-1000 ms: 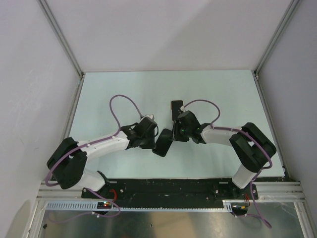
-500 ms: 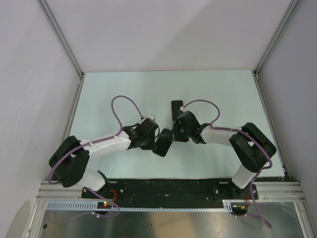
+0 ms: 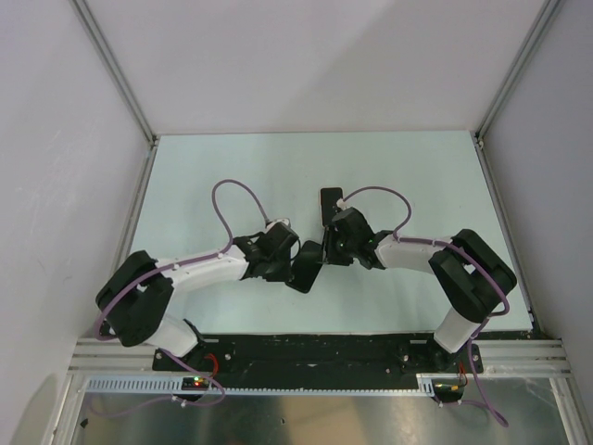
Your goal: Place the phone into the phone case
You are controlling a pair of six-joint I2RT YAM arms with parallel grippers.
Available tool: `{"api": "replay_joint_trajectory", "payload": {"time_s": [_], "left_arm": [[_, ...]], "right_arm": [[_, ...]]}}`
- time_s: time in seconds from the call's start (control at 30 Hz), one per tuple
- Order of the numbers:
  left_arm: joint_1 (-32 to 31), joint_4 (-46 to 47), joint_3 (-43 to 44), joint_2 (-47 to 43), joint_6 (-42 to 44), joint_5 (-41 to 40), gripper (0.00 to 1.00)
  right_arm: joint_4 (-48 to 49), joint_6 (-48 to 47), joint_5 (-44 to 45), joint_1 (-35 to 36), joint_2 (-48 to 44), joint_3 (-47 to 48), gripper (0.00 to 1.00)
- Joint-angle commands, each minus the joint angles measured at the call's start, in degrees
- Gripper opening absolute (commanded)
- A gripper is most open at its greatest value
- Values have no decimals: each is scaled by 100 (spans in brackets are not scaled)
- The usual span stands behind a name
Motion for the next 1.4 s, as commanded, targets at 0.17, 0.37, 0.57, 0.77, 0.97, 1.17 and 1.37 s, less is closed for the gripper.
{"api": "replay_joint_trajectory", "payload": {"time_s": [0.17, 0.37, 0.57, 0.77, 0.97, 1.17, 1.37], "left_arm": [[-49, 58, 52, 150, -108, -232, 19], [-74, 58, 83, 307, -114, -241, 9], [-126, 60, 73, 514, -161, -256, 2], [-256, 135, 3, 804, -271, -248, 0], [-397, 246, -166, 885, -431, -205, 0], [-396, 240, -238, 558, -389, -261, 17], [-356, 208, -162, 330, -292, -322, 29]], "right_arm": [[23, -29, -52, 109, 98, 95, 39], [28, -38, -36, 111, 84, 63, 38], [28, -44, -35, 112, 86, 48, 38], [23, -54, -14, 118, 68, 19, 38], [43, -60, 0, 125, 52, -46, 38], [47, -61, 8, 124, 39, -60, 38], [49, -54, 23, 126, 42, -70, 38]]}}
